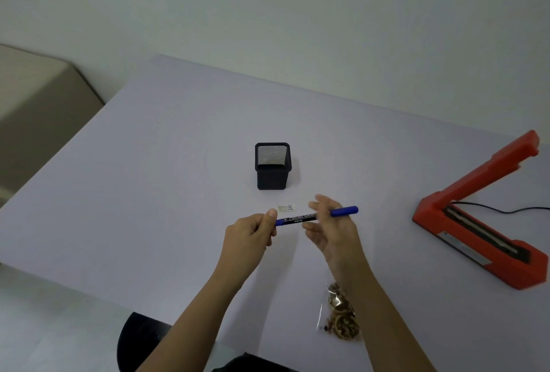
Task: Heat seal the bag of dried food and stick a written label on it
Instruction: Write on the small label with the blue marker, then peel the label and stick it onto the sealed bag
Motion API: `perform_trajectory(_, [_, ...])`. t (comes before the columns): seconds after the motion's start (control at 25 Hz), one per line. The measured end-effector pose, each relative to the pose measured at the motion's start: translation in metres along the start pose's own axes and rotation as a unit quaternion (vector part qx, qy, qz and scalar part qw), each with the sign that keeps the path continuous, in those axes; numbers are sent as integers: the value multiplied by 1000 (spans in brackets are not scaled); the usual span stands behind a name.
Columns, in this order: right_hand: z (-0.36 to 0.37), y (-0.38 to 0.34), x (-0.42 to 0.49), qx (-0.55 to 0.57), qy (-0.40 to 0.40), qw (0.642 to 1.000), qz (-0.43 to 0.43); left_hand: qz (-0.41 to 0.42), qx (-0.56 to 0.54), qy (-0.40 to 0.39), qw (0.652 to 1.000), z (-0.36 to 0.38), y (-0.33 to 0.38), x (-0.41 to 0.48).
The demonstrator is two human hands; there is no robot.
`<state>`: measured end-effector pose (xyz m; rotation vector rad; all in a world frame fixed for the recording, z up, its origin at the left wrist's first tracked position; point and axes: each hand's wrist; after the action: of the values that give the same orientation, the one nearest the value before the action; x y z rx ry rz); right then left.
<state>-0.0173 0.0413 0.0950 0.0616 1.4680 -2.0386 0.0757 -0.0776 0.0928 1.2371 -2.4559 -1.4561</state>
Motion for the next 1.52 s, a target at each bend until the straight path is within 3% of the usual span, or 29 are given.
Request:
perform_trajectory(0.12, [4,-17,36,54,66,995,-60,22,19,-1,1000,-8,7,23])
perform_trajectory(0.24, [19,-31,77,-78,41,979,-185,34,88,80,992,-15,8,71])
perform_trajectory(0.36, [47,-35,112,-243,-7,935,-258,32,139,140,980,-13,9,116])
perform_trajectory(0.52, [63,-10,147,-376,-97,898,-209,72,212,118,968,5,7,141])
perform_trajectory(0.64, [60,8,162,-465,-139,849,-210,97,222,125,962,10,0,149])
perform_trajectory(0.8, [55,22,173,-532,-101,792,-282,102,235,129,958,14,-3,149])
perform_trajectory(0.88, [51,24,182,-573,-90,769,-268,103,236,128,958,14,-4,149])
perform_trajectory(0.96, [48,20,188,-568,-118,783,-224,98,224,128,961,13,-3,148])
perform_trajectory(1.04, [41,16,188,-494,-123,837,-201,97,148,159,971,11,-3,142])
perform_trajectory(1.12, [22,17,181,-415,-44,883,-216,137,55,236,960,11,-11,126])
perform_trajectory(1.2, [-8,30,170,-406,43,886,-222,189,61,267,943,21,-32,111])
perform_trajectory(1.24, [-24,40,163,-431,41,876,-213,198,81,246,945,28,-44,106])
perform_trajectory(1.4, [-52,77,133,-542,-132,815,-158,131,169,63,975,61,-72,111])
perform_trajectory(1.52, [-51,87,131,-603,-150,761,-187,129,229,50,964,77,-72,116])
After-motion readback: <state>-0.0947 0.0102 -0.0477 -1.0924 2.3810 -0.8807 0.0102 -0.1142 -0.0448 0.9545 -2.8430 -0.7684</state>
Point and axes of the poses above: each hand's wrist, its own x-axis towards the middle knuckle, its own z-axis out of the palm, y = z × x, and after that the axes turned 10 degrees about x, right-handed
